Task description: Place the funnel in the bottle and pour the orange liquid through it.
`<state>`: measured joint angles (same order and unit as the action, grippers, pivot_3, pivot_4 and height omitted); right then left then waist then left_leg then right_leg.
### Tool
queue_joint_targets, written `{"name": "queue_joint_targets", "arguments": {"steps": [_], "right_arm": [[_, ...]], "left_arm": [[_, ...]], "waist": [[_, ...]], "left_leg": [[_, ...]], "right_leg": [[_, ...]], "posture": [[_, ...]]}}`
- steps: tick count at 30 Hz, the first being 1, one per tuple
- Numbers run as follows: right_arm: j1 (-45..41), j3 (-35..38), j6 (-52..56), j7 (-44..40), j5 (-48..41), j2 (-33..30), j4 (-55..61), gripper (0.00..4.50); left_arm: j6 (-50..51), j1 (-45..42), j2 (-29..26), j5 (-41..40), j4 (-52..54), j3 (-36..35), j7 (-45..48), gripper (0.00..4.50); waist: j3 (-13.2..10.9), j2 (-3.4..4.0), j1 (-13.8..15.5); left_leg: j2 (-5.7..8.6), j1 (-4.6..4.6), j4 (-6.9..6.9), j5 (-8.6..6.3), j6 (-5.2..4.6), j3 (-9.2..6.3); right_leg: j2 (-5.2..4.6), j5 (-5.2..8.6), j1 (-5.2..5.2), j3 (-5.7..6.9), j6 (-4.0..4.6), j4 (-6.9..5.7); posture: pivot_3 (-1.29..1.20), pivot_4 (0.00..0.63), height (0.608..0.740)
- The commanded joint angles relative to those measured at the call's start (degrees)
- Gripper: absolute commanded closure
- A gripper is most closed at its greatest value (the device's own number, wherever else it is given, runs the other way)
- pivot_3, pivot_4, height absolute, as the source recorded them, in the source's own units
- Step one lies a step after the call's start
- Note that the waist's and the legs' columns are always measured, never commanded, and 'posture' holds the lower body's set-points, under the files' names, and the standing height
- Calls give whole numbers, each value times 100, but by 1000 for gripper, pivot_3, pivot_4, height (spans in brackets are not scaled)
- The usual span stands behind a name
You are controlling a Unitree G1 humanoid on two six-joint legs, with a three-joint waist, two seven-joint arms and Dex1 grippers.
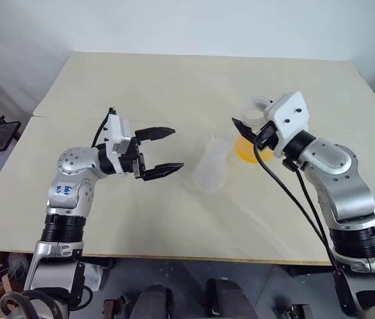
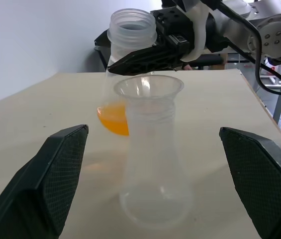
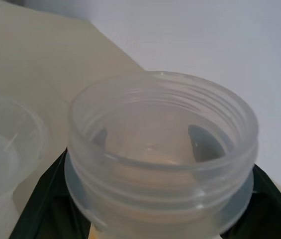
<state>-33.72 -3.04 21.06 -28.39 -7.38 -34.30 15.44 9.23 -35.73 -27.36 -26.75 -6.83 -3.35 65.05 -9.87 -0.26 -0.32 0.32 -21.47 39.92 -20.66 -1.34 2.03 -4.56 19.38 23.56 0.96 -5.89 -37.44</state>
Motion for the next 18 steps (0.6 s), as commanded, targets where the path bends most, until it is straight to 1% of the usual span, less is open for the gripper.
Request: {"name": "queue_joint_targets", "arguments": {"steps": [1,5,12,15,18], "right_arm": [[-38,99,-190,-41,179,-94,305,2018],[-59,-40,-443,-94,518,-171,331,2018],[-108,-239,-414,-48,1168,-239,296,2018],[-189,-242,-535,67,1420,-229,258,2018],[-291,-332,-639,165,1864,-285,198,2018]], "left_arm": [[-113,13,25,-73,202,-60,-45,0],[-117,15,74,-75,214,-31,-55,0],[-133,-7,183,-58,191,-16,-86,0],[-137,-14,202,-53,185,-16,-95,0],[-147,-18,222,-53,178,-10,-108,0]], "waist": [[0,0,2],[0,0,-1],[0,0,-2],[0,0,0],[0,0,-3]], "left_leg": [[0,0,1,0,0,0],[0,0,1,0,0,0],[0,0,1,0,0,0],[0,0,1,0,0,0],[0,0,2,0,0,1]], "right_leg": [[0,0,0,0,0,0],[0,0,0,1,0,0],[0,0,0,2,0,0],[0,0,0,3,0,0],[0,0,0,3,0,0]], "posture": [[0,150,740],[0,150,740],[0,150,740],[0,150,740],[0,150,740]]}}
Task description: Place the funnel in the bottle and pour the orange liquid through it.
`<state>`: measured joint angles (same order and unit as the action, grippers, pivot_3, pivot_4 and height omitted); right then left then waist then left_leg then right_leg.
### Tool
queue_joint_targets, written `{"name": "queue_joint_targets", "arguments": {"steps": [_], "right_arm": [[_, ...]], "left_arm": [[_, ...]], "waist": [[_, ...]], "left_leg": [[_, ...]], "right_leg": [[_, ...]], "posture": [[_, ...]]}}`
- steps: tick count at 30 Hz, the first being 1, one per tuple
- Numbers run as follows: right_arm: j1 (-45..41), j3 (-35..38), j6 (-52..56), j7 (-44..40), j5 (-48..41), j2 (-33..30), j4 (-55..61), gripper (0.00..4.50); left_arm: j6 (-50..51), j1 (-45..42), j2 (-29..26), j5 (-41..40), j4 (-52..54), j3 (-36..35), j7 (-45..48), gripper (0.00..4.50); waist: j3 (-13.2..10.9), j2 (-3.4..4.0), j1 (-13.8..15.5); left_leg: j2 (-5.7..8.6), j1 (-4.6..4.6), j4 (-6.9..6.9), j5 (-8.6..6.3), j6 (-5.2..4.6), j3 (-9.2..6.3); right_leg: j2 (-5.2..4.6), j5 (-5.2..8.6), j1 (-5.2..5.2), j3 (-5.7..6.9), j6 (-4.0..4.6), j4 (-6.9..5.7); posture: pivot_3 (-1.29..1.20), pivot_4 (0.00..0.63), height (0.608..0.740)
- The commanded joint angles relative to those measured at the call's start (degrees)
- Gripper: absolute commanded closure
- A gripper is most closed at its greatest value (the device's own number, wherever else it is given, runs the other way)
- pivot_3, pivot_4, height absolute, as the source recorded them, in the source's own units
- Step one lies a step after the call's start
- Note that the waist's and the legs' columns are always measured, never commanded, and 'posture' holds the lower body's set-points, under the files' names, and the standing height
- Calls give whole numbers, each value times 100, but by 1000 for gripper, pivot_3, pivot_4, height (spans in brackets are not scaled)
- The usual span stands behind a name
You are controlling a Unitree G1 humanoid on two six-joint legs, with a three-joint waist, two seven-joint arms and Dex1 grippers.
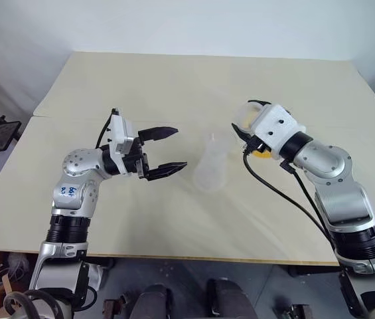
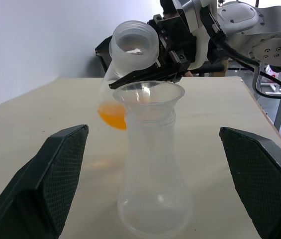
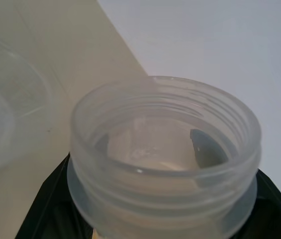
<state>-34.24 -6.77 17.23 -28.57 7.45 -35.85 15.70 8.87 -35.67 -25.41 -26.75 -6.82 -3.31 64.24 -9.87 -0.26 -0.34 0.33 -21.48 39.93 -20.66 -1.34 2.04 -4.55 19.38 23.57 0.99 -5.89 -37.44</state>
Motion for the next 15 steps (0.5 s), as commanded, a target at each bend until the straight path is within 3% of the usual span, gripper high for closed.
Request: {"name": "queue_joint_targets", "arguments": {"steps": [1,15], "right_arm": [[-256,27,-293,194,479,-130,159,2018],[-248,-392,-831,-5,1379,-127,300,2018]], "left_arm": [[-115,-27,33,-54,172,-13,-31,0],[-213,-148,194,22,36,115,-71,0]], "waist": [[0,0,-2],[0,0,2]], "left_leg": [[0,0,0,0,0,0],[0,0,2,0,1,0]], "right_leg": [[0,0,0,0,0,0],[0,0,0,3,0,-1]], "posture": [[0,150,740],[0,150,740]]}}
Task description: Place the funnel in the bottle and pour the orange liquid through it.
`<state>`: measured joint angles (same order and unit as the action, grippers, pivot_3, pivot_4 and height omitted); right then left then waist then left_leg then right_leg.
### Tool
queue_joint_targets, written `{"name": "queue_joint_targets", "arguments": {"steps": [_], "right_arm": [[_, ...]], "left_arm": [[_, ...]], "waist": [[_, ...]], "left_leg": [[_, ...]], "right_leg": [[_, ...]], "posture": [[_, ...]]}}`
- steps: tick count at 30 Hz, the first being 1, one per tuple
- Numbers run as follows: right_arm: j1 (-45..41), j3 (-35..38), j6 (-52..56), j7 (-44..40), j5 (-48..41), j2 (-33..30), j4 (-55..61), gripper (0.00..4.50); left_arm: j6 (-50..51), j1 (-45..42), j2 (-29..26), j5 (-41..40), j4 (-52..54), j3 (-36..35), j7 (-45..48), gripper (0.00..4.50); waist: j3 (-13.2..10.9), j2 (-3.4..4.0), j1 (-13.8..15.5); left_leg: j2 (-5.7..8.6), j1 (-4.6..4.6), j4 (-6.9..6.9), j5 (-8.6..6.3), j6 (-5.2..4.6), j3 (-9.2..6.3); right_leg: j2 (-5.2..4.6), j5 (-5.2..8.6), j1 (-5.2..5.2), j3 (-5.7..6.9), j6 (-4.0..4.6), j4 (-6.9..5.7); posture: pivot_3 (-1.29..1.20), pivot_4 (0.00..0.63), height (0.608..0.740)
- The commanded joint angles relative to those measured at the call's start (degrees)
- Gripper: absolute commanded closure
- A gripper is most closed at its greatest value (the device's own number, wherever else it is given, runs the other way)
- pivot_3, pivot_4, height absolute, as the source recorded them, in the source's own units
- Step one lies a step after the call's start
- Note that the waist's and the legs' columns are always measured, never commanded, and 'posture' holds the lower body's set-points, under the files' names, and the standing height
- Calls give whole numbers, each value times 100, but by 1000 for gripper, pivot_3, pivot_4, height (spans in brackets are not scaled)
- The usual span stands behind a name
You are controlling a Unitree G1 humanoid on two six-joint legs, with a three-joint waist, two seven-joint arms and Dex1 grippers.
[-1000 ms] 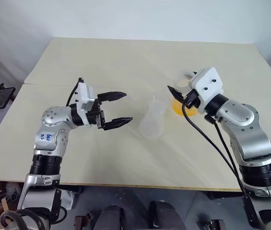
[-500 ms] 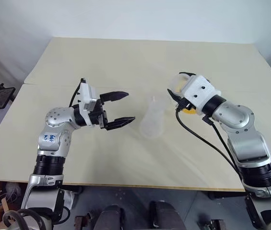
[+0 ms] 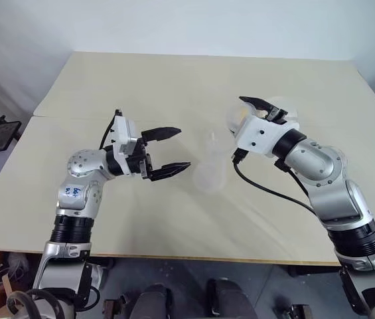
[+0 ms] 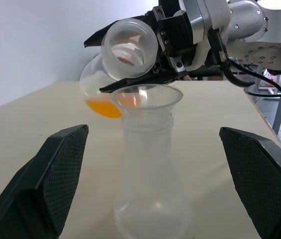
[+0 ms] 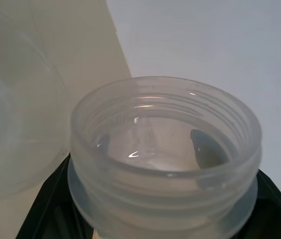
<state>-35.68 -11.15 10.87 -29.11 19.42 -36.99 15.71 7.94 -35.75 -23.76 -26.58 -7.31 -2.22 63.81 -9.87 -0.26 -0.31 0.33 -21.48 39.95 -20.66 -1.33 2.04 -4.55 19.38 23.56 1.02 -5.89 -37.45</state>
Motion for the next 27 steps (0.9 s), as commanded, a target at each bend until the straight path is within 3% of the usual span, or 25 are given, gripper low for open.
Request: {"name": "queue_joint_targets", "arguments": {"steps": [1,7,27], "right_arm": [[-105,26,-218,40,227,-10,293,2018],[-142,-105,-531,184,960,-157,231,2018],[-155,-39,-1116,176,1536,-202,50,2018]], "left_arm": [[-126,-145,40,5,80,14,-29,0],[-147,-145,58,-5,81,38,-40,0],[-169,-99,63,-25,81,36,-32,0]], "waist": [[0,0,-4],[0,0,-12],[0,0,-13]], "left_leg": [[0,0,0,0,0,0],[0,0,0,0,1,0],[1,0,1,1,2,0]], "right_leg": [[0,0,0,0,0,0],[1,0,1,0,0,0],[1,0,0,2,0,-1]], "posture": [[0,150,740],[0,150,740],[0,150,740]]}}
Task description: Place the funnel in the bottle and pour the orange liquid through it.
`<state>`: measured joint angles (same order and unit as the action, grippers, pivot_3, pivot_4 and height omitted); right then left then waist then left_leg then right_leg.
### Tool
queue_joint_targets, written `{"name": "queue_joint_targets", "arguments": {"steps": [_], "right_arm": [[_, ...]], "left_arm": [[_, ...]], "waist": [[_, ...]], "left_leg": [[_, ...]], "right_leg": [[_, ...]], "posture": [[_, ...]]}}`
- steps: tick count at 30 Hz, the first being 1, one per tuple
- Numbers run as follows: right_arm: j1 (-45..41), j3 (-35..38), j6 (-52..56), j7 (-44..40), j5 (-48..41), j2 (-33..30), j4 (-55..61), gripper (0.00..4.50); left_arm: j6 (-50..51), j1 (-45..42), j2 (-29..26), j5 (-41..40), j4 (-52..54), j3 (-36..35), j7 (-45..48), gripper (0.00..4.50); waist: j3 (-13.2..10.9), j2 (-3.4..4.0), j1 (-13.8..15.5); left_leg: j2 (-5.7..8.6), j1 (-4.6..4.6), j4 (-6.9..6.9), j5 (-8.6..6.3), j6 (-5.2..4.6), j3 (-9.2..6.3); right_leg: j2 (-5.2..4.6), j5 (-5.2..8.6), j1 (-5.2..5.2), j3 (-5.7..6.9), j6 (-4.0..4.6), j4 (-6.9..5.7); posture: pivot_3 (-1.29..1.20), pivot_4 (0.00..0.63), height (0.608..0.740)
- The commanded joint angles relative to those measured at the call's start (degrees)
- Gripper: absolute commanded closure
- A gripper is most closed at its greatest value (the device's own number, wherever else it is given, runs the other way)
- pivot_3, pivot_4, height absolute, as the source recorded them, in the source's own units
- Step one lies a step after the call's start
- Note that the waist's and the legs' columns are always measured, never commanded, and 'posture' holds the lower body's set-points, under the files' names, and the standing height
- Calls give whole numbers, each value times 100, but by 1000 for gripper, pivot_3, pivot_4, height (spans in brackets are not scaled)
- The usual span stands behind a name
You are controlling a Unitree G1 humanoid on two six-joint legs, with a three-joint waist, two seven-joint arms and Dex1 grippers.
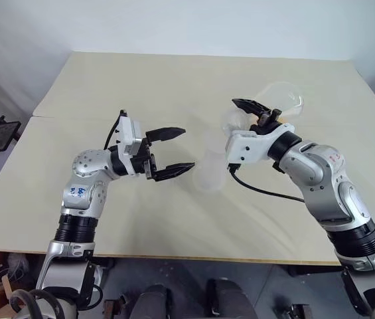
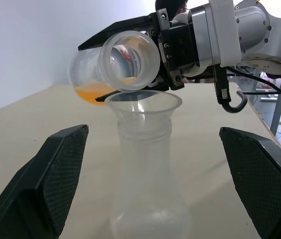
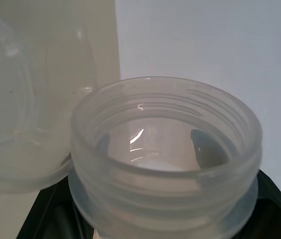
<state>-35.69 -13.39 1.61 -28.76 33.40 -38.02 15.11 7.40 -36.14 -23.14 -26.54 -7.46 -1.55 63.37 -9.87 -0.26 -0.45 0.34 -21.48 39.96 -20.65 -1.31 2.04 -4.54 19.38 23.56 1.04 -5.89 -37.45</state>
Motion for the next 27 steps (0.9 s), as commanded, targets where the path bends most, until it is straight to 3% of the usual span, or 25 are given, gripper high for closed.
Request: {"name": "queue_joint_targets", "arguments": {"steps": [1,27], "right_arm": [[-165,189,-253,163,188,-116,88,2018],[-385,303,-984,504,758,-223,-160,2018]], "left_arm": [[-120,-72,4,-27,75,-31,15,0],[-154,-27,18,-50,64,-44,22,0]], "waist": [[0,0,0],[0,0,-75]], "left_leg": [[0,0,0,0,0,0],[0,0,0,1,1,-1]], "right_leg": [[0,0,0,0,0,0],[0,0,0,2,0,-2]], "posture": [[0,150,740],[0,150,740]]}}
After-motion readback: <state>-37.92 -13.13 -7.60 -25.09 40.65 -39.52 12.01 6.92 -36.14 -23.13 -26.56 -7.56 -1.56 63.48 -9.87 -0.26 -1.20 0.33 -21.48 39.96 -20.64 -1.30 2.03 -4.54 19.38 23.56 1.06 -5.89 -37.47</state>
